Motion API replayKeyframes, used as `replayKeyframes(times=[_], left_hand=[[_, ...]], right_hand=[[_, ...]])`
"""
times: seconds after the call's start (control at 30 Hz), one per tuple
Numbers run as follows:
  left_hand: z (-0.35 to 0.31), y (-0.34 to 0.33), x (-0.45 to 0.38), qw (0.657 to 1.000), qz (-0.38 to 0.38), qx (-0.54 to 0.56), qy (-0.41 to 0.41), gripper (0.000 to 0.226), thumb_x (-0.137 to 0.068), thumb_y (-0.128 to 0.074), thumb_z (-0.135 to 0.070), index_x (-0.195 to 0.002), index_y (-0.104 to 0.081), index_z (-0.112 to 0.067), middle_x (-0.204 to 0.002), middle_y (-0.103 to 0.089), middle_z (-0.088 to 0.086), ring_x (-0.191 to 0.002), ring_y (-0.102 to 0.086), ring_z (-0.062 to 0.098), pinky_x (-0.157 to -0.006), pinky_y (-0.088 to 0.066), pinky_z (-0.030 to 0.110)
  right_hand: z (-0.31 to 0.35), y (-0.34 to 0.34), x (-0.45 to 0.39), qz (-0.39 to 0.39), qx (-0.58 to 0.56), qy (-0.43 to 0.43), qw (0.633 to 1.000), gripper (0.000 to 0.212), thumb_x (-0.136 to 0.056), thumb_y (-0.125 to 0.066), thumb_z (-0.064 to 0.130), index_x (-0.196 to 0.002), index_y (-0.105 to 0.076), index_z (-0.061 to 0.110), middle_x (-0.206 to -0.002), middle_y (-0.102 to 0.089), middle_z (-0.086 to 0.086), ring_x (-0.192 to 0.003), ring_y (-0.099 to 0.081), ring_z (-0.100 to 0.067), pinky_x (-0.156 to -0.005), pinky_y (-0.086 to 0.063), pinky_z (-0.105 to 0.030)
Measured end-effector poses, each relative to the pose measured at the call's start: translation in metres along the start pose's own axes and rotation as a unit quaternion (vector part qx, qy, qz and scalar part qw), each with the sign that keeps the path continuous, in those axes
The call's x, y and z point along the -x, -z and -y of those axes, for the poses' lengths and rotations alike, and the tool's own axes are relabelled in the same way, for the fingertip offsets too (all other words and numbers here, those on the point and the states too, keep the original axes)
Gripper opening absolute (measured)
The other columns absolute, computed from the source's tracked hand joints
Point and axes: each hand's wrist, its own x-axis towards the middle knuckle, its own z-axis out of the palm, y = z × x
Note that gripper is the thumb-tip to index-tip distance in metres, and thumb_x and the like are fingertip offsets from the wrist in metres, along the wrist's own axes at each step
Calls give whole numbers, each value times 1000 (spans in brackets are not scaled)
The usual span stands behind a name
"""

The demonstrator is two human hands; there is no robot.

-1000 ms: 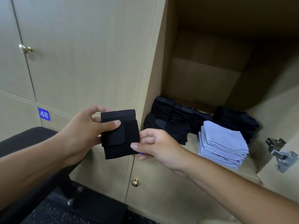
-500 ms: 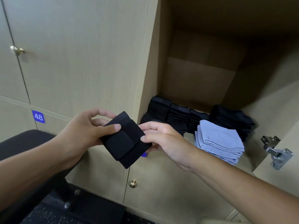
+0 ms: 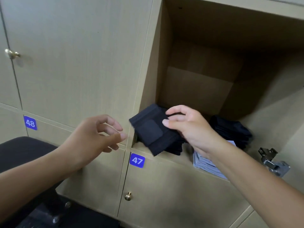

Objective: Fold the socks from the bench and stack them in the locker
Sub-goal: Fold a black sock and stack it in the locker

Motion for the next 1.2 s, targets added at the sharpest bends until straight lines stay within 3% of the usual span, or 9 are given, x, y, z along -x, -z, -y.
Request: replayKeyframes(times=[0.17,0.37,0.5,0.63,0.77,0.83,0.93,1.07,1.2], left_hand=[[3,-1,3,997,20,-79,-11,18,-83,-82,-28,-89,-68,-19,-75,-73,2,-66,-73,19,-72,-57,48],[8,-7,7,990,50,-133,-3,14,-85,-80,-30,-83,-67,-34,-78,-73,-3,-65,-72,16,-77,-58,52],[12,-12,7,983,63,-171,7,13,-86,-79,-33,-90,-67,-29,-81,-74,-7,-68,-73,14,-78,-59,45],[16,-13,6,978,77,-194,15,12,-87,-78,-31,-89,-67,-30,-82,-74,-9,-67,-72,12,-76,-57,41],[22,-12,2,975,81,-205,20,12,-86,-79,-29,-87,-67,-31,-81,-74,-9,-64,-71,10,-76,-56,40],[24,-14,1,974,85,-209,22,12,-87,-79,-29,-87,-67,-31,-80,-74,-10,-63,-71,10,-75,-55,39],[26,-16,0,973,93,-211,24,12,-87,-78,-28,-88,-67,-32,-79,-73,-10,-63,-70,9,-75,-56,42],[26,-19,-1,972,101,-211,29,13,-86,-79,-29,-90,-67,-32,-79,-73,-10,-63,-70,10,-78,-57,44],[26,-19,-2,971,106,-210,29,14,-85,-80,-30,-91,-67,-30,-80,-73,-9,-64,-70,11,-79,-56,44]], right_hand=[[-14,35,-30,-131,-28,-22,991,21,-84,-76,8,-75,-62,20,-74,-62,0,-77,-56,-17,-71,-42,-32],[-46,63,-77,-230,-72,-60,969,16,-86,-71,7,-77,-68,20,-91,-69,-5,-95,-65,-28,-91,-56,-46],[-58,71,-104,-222,-97,-74,967,19,-94,-61,0,-94,-71,16,-102,-71,-15,-85,-63,-27,-86,-55,-46],[-71,74,-124,-218,-106,-95,966,22,-94,-59,-5,-93,-72,13,-110,-70,-24,-85,-61,-31,-90,-56,-51],[-83,78,-137,-204,-148,-114,961,23,-96,-56,-9,-109,-68,5,-100,-68,-14,-83,-68,-20,-58,-57,-23],[-89,80,-141,-199,-158,-122,959,25,-97,-55,-9,-114,-67,5,-102,-68,-12,-86,-68,-19,-54,-55,-20],[-95,81,-147,-185,-160,-132,961,24,-98,-56,-7,-113,-68,6,-108,-69,-13,-89,-69,-18,-57,-57,-19],[-99,81,-152,-167,-132,-139,967,23,-97,-58,-6,-112,-69,8,-116,-70,-14,-100,-69,-21,-81,-61,-26],[-101,79,-153,-179,-55,-142,972,21,-94,-63,-5,-95,-72,15,-113,-72,-15,-100,-70,-21,-75,-58,-25]])
